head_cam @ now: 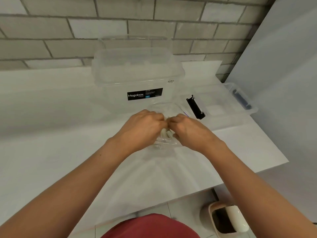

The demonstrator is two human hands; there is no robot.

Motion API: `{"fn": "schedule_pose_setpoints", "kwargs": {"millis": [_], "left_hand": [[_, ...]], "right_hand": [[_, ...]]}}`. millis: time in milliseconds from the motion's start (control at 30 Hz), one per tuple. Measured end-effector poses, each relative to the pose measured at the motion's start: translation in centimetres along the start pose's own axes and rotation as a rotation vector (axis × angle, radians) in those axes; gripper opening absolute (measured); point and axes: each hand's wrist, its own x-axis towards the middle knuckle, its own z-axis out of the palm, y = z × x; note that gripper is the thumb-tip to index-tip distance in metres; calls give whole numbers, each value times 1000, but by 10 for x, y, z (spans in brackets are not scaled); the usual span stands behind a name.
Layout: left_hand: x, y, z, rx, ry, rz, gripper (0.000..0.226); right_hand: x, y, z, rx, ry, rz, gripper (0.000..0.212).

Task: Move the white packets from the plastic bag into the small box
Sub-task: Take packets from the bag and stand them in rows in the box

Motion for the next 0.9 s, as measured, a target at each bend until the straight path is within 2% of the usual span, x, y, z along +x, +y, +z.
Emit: {"fn": "schedule_pose_setpoints", "kwargs": {"millis": [100,167,267,367,467,567,633,733,800,900], "left_hand": [[0,-21,12,74,-195,-139,29],[-2,-28,17,90,-271,-112,12],[-3,-35,15,93,-346,-65,31],[-8,-46,11,-6,-290,-42,31],[-11,-51,14,-81,-315,-58,34],[-8,-49,26,-98,-385,-51,48],[-6,-48,34,-151,-376,-67,64],[-2,-45,39,-195,-340,-94,86],[1,-43,41,-227,-324,-119,92],[4,-44,42,-306,-291,-171,91]], "right_hand": [[-3,-2,2,-100,-62,150,25],[-3,-2,2,-170,-80,203,24],[2,-7,-2,-180,-65,252,34],[4,-8,-16,-122,-29,290,44],[5,-12,-20,-64,-81,320,65],[10,-16,-7,67,-137,370,79],[11,-15,4,144,-145,425,71],[14,-17,13,212,13,566,53],[21,-22,18,172,61,625,48],[34,-28,28,24,54,603,34]]}}
